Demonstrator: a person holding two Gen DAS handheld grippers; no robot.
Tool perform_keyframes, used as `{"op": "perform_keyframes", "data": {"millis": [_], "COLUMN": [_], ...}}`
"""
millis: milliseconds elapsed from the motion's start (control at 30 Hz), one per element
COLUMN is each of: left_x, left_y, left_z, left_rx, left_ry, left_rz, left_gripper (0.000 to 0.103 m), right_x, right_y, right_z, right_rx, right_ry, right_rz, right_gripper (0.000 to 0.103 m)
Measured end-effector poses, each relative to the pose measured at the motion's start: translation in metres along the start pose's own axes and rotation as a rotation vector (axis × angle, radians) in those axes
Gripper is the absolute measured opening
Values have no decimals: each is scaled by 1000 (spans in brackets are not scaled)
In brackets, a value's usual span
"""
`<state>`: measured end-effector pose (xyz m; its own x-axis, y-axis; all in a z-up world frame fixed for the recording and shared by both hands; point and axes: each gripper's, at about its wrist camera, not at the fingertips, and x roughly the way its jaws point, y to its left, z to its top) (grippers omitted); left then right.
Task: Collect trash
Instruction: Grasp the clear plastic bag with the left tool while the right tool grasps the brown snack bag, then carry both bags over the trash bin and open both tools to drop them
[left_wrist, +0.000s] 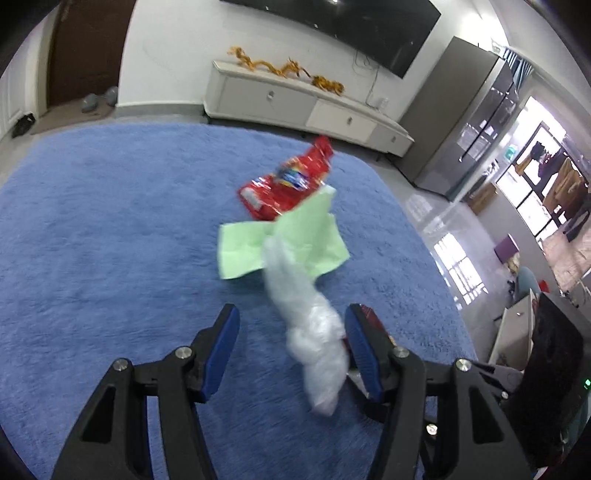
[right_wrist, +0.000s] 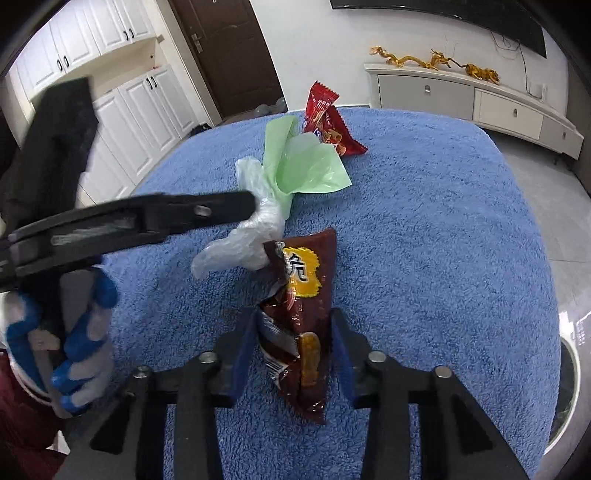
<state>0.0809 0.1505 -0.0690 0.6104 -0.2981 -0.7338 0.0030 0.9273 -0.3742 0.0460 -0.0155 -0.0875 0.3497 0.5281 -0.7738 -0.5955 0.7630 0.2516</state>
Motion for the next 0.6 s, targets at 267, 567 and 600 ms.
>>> {"op": "perform_keyframes", "data": {"millis": [267,567,600], "left_x": [21,-1,-5], "left_y": [-22,-41,-46], "left_z": [-9,-27,-28], "left_rx": [38,62,73], "left_ry": [31,12,3], "left_rz": [9,-5,-6], "left_gripper": [42,28,28], "right_x": [-33,-77,-82], "right_y": [-25,-53,-57], "right_z": [-24,-44,-46], "right_rx": [50,148,158], "right_ry": [-47,-137,-153], "right_rz": [-21,-32,-33], "right_gripper": [33,33,33]}}
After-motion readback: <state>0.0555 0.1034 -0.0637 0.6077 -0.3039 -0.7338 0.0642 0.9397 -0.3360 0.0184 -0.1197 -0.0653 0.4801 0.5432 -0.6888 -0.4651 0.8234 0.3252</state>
